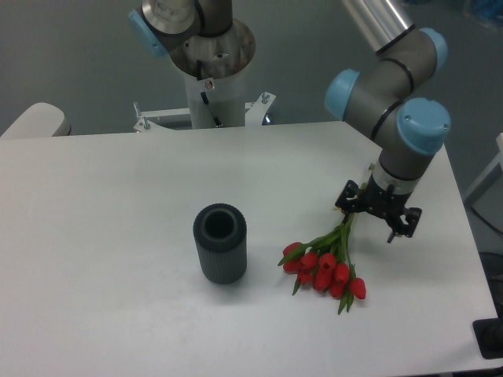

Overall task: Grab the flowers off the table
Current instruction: 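Move the open gripper over the tulip stems and lower it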

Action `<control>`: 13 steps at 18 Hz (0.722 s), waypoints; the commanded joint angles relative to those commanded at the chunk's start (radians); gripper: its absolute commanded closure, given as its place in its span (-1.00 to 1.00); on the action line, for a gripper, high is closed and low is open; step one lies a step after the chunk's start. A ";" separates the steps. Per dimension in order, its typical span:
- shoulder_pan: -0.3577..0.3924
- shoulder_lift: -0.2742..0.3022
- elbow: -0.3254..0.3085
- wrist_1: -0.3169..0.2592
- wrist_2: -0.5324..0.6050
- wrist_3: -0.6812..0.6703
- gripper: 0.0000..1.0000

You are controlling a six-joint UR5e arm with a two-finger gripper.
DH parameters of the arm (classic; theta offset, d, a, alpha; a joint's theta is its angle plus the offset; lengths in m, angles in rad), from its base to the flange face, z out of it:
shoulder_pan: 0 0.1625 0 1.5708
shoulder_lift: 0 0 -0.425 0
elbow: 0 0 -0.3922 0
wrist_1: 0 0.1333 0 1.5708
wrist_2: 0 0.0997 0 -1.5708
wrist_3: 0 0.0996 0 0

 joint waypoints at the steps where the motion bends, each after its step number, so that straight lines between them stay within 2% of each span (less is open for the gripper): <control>1: -0.001 0.006 -0.023 0.034 0.000 0.003 -1.00; 3: -0.006 0.006 -0.060 0.083 0.000 -0.003 -1.00; 5: -0.014 0.000 -0.069 0.114 0.000 -0.011 -1.00; 7: -0.014 -0.018 -0.056 0.118 0.000 -0.011 -1.00; 13: -0.015 -0.031 -0.083 0.170 0.000 -0.006 -1.00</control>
